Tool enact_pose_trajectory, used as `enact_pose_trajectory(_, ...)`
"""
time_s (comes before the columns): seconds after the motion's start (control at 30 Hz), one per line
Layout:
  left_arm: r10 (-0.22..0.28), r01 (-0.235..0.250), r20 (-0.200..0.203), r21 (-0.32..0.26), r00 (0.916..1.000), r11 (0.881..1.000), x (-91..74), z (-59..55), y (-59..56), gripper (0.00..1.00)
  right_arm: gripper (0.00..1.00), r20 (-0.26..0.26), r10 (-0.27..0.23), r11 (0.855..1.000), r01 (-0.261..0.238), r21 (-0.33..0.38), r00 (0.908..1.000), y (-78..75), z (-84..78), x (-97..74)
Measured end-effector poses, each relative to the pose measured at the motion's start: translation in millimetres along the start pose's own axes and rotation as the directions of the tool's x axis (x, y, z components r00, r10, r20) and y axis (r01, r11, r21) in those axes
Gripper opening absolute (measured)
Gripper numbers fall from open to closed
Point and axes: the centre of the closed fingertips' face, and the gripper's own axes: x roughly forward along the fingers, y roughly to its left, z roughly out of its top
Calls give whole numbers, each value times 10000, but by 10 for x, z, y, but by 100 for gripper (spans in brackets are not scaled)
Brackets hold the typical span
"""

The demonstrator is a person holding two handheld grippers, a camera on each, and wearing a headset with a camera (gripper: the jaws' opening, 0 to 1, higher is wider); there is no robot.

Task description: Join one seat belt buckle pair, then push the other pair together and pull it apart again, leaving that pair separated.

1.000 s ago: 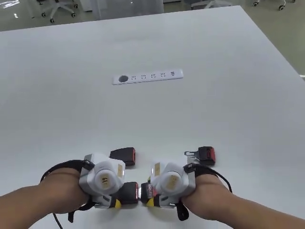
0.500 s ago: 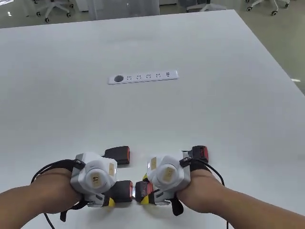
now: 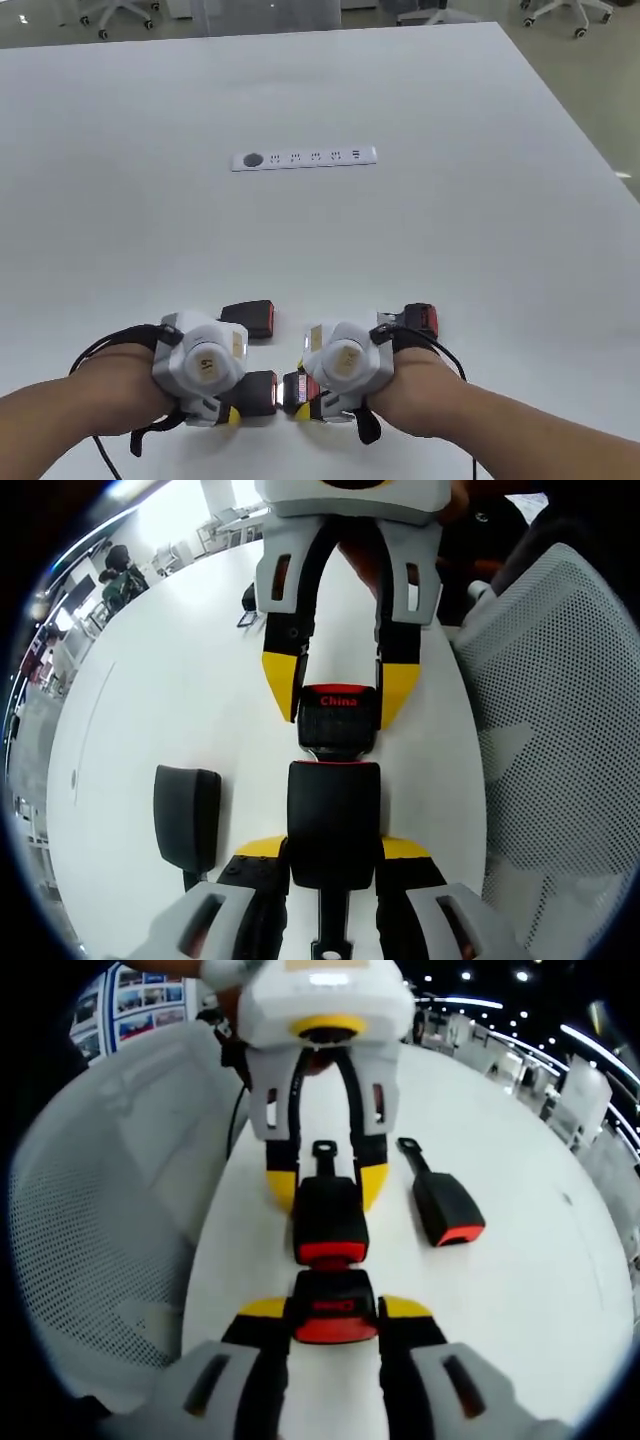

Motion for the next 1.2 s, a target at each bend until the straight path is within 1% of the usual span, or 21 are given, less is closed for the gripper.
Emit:
enact_pose_trajectory(0.07,34,-34,-35,185,10000,9998,-25,-6,-5,34,34,-22,-78,10000,79,18,10000,4,8,-8)
enact_pose_trajectory(0.13,300,-301,183,55,9994,9995,-116,20,45,37,33,115,-2,10000,2,-40,9999,38,62,-49)
enact_pose_trajectory(0.2,449,-440,456,-223,9979,9988,-190,53,76,40,32,332,-104,9999,104,-12,9994,25,124,-102)
enact_pose_trajectory(0.23,520,-507,564,-238,9971,9984,-254,74,93,41,32,401,-153,9999,153,9,9991,13,143,-133)
enact_pose_trajectory(0.27,550,-535,596,-261,9967,9982,-272,79,100,42,32,496,-180,9998,177,72,9986,7,162,-161)
enact_pose_trajectory(0.3,687,-664,680,-358,9953,9972,-318,91,131,43,32,598,-236,9996,228,142,9979,-5,178,-185)
enact_pose_trajectory(0.33,785,-759,733,-377,9942,9964,-349,97,160,41,32,653,-292,9995,282,169,9974,-20,186,-208)
enact_pose_trajectory(0.4,988,-935,887,-624,9911,9937,-400,108,254,41,32,776,-363,9990,341,289,9963,-56,192,-256)
enact_pose_trajectory(0.53,1353,-1282,933,-791,9864,9886,-466,110,437,42,33,799,-596,9976,565,411,9950,-168,136,-356)
enact_pose_trajectory(0.57,1460,-1382,933,-852,9849,9867,-477,112,494,42,33,746,-685,9969,654,436,9949,-215,93,-389)
enact_pose_trajectory(0.63,1548,-1461,949,-921,9834,9850,-477,117,575,43,33,669,-797,9957,763,524,9946,-296,12,-444)
enact_pose_trajectory(0.83,1638,-1553,781,-1042,9834,9824,-436,98,787,47,33,376,-1157,9909,1127,736,9926,-544,-250,-627)
enact_pose_trajectory(0.87,1723,-1640,767,-1044,9821,9809,-436,100,838,47,33,246,-1347,9885,1327,720,9906,-616,-326,-678)
enact_pose_trajectory(0.9,1751,-1661,780,-1099,9814,9800,-434,108,868,48,33,183,-1404,9875,1386,755,9899,-660,-379,-715)
enact_pose_trajectory(0.97,1759,-1669,771,-1107,9814,9797,-411,110,918,49,33,-35,-1644,9828,1641,844,9864,-768,-523,-799)
enact_pose_trajectory(1.03,1765,-1705,623,-913,9823,9811,-366,86,977,52,33,-319,-1869,9781,1890,871,9819,-862,-704,-880)
enact_pose_trajectory(1.07,1742,-1689,558,-885,9831,9816,-345,75,997,53,34,-446,-1894,9763,1930,982,9809,-895,-805,-917)
enact_pose_trajectory(1.13,1523,-1484,460,-788,9873,9858,-295,56,1003,53,35,-632,-1988,9729,2048,1073,9780,-946,-936,-976)
enact_pose_trajectory(1.2,1413,-1387,339,-691,9894,9879,-247,24,1026,54,38,-719,-1939,9717,2016,1228,9784,-968,-1030,-1014)
